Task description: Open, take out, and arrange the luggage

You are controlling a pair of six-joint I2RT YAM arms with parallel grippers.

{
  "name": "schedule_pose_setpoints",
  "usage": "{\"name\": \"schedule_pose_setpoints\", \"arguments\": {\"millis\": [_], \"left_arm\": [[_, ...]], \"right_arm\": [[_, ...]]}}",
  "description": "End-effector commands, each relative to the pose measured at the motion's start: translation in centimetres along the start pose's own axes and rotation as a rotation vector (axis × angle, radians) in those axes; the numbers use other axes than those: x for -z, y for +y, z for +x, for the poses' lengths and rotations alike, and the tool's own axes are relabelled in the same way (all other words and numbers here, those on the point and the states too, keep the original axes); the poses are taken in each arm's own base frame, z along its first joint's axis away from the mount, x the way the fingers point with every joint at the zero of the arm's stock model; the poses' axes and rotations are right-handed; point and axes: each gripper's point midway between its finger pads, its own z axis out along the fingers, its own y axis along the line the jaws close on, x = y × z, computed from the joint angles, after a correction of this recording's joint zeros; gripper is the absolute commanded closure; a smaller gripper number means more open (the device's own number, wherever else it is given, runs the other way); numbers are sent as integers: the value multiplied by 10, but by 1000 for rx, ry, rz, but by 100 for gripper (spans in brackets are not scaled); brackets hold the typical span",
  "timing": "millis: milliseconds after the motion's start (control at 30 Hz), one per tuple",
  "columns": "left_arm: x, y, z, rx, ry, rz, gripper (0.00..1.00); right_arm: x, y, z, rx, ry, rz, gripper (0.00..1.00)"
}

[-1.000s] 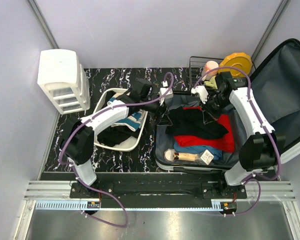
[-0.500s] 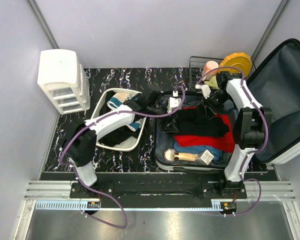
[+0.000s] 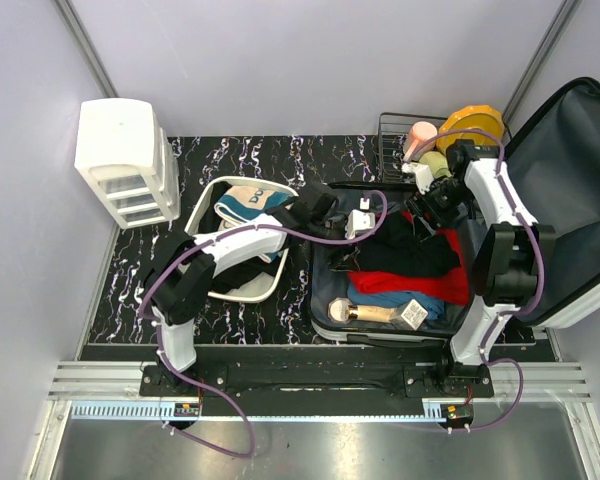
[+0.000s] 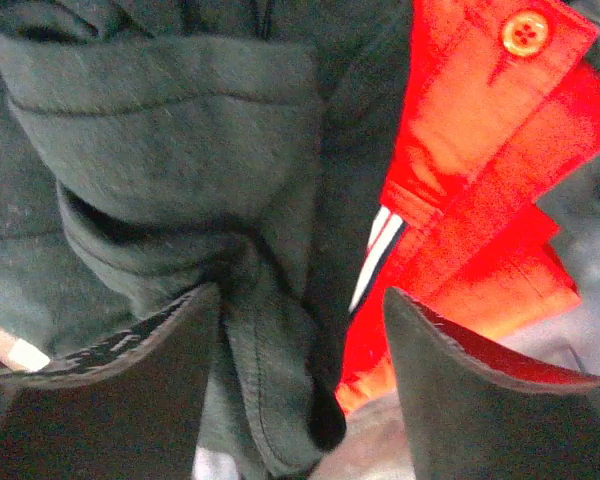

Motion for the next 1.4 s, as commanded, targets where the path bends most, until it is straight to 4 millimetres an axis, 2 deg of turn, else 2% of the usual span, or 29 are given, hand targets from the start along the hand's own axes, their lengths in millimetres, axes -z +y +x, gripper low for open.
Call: {"name": "schedule_pose_setpoints", "arguments": {"millis": [0,33,100,167,200,300,367,400,467,567,600,733,900,933,967,1000,1067,1100,1167,1200,1233,1267,1333,1367], "left_arm": [[5,14,-33,-63,-66,-26,48],[8,16,-36,-54,-82,-20,55],[13,21,-51,-34,-123,-29,61],[19,27,-58,10,-149,-29,68],[23,32,-69,8,-170,-36,71],[30,44,-77,59,-185,-39,83],[35,56,-76,108,-182,-66,95],[34,62,-76,125,-183,-75,98],[38,72,-75,167,-185,-93,100],[40,81,-73,191,-186,-108,100],[39,83,-72,191,-187,-112,100],[40,88,-68,200,-179,-130,100],[47,106,-64,296,-201,-158,100],[50,110,-64,307,-210,-165,100],[52,113,-66,316,-223,-169,100],[52,114,-66,318,-226,-166,100],[55,114,-71,307,-235,-164,100],[57,113,-74,302,-240,-161,100],[61,111,-83,296,-254,-155,100],[65,109,-89,287,-261,-156,100],[69,107,-94,281,-266,-157,100],[76,103,-103,267,-272,-160,100],[86,99,-111,254,-276,-172,100],[96,90,-120,236,-278,-175,100]], "right_arm": [[52,7,2,24,-77,89,22],[62,11,4,40,-93,101,20],[70,15,7,49,-112,106,18],[76,24,14,82,-124,118,12],[77,26,14,90,-132,127,10],[82,35,14,120,-173,133,6],[84,46,10,131,-217,98,4],[84,52,9,139,-233,75,0],[80,65,6,168,-277,21,0],[69,68,5,207,-317,2,0],[66,60,-2,230,-343,30,0],[46,42,-3,260,-344,45,0],[30,43,1,315,-324,14,0],[22,41,5,325,-306,16,0],[18,34,9,330,-279,48,0],[16,22,0,355,-296,102,1],[14,6,-6,294,-295,163,13],[16,2,-10,289,-296,177,37],[28,-10,-24,230,-303,224,60],[34,-12,-29,206,-306,236,81],[49,-15,-42,185,-336,260,91],[58,-16,-48,179,-352,275,100],[87,-11,-67,177,-427,308,100],[98,-5,-76,186,-467,308,100]]}}
